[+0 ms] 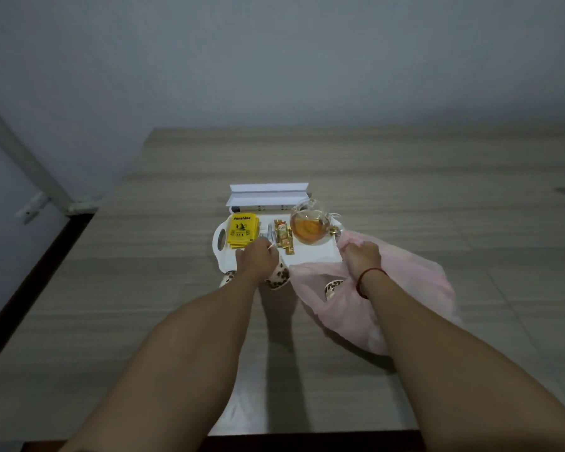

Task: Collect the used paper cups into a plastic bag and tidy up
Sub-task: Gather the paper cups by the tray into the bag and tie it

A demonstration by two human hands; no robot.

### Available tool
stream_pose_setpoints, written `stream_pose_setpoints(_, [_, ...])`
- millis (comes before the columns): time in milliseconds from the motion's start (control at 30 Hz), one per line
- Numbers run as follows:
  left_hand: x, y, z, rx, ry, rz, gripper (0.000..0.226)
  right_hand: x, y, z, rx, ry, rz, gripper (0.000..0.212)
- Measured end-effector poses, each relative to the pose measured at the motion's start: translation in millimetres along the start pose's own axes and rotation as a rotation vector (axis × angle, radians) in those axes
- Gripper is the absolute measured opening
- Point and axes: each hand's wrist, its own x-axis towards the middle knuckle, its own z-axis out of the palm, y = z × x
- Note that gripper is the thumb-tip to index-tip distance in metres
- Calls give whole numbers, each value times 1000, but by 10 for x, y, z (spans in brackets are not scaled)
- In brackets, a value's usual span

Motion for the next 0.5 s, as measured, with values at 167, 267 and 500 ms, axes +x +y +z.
stream_pose_setpoints(167, [-147,395,-116,-696,-52,-219,35,-90,-97,-259,69,-24,-1,30])
stream_pose_setpoints(267, [-247,600,-78,-896,-62,-336,19,-104,-109,-386,129,-13,-11,34])
stream_pose_setpoints(500, [-455,934,49,-876,-242,-340,20,-21,-97,-612,122,-9,-55,7])
